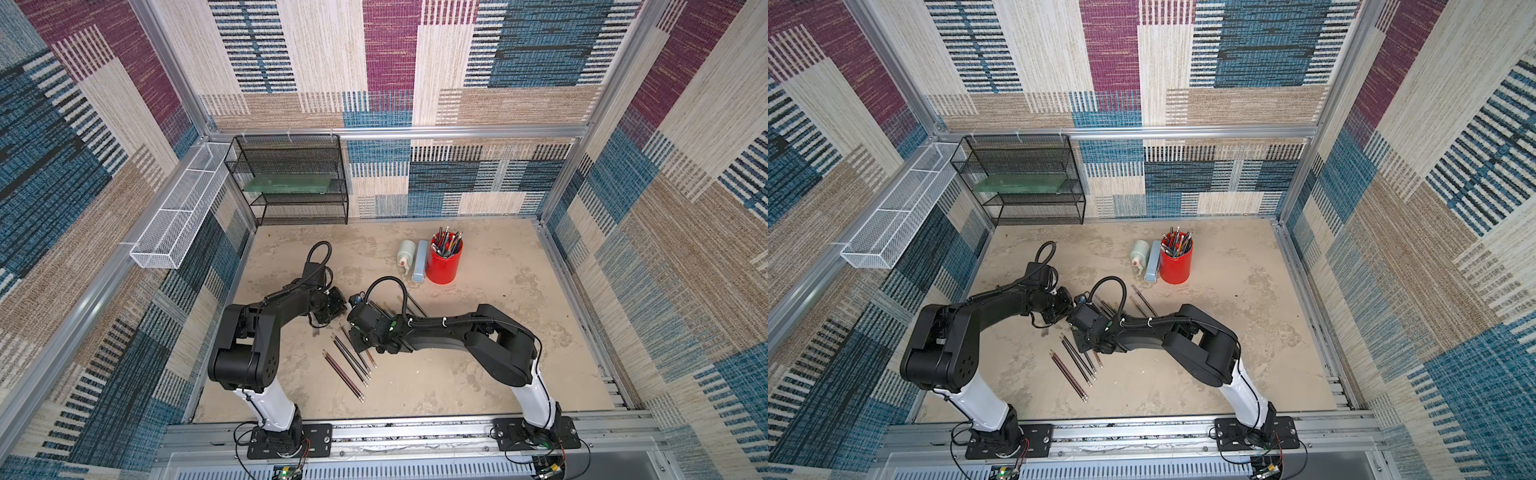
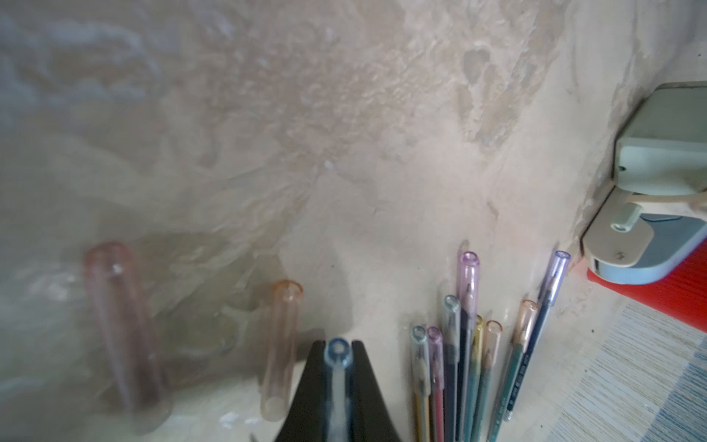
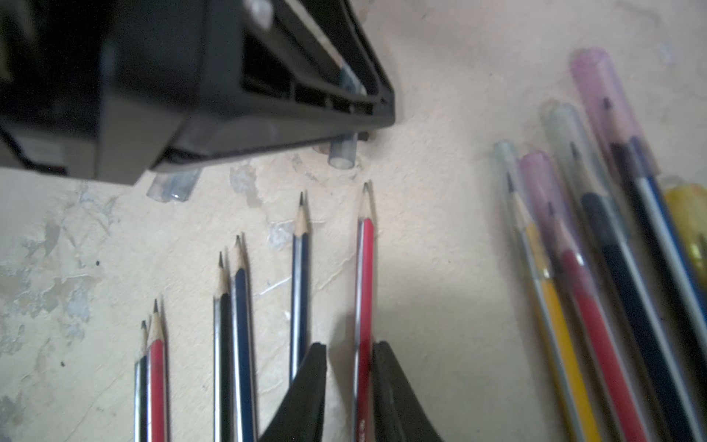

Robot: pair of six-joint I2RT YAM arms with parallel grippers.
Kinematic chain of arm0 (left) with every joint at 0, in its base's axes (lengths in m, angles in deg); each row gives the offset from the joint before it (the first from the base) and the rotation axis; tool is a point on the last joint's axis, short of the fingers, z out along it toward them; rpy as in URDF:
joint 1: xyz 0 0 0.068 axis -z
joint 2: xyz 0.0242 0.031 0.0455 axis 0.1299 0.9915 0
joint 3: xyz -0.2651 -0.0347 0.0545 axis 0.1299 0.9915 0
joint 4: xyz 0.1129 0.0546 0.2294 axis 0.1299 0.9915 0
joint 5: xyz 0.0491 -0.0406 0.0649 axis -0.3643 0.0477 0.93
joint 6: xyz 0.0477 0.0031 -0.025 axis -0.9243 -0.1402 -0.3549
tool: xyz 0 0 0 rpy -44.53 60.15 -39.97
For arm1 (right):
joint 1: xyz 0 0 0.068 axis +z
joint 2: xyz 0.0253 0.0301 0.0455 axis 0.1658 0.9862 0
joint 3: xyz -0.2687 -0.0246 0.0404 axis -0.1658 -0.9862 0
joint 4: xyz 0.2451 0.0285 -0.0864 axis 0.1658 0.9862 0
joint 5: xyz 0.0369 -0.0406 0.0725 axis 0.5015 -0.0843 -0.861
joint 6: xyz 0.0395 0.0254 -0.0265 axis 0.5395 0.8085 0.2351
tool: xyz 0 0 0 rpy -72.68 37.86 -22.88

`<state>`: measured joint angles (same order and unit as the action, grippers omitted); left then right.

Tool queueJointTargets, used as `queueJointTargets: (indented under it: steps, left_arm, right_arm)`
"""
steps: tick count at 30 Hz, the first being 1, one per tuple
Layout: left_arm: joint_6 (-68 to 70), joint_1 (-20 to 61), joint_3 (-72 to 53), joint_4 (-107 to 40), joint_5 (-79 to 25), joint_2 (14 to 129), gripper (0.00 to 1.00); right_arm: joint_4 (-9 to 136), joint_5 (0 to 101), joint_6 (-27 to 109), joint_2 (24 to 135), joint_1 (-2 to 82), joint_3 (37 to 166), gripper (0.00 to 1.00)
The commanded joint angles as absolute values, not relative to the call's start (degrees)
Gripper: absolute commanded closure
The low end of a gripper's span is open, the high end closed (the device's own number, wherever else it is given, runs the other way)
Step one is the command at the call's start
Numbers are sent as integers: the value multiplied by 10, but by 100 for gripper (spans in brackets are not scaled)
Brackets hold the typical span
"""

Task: Remove the protective cover of the pencils
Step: Adjust the pencil at the center of the board.

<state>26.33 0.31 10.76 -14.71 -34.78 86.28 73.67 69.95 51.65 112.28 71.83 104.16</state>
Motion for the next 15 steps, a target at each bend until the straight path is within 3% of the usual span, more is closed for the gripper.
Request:
queueJointTargets:
  steps: [1, 15]
  left_arm:
    - [247, 4, 101, -133, -337, 865, 100]
    - [241, 9, 89, -106, -311, 866, 93]
  right_arm:
    - [734, 697, 520, 1123, 719, 1045, 74]
    - [733, 691, 519, 1120, 726, 1051, 74]
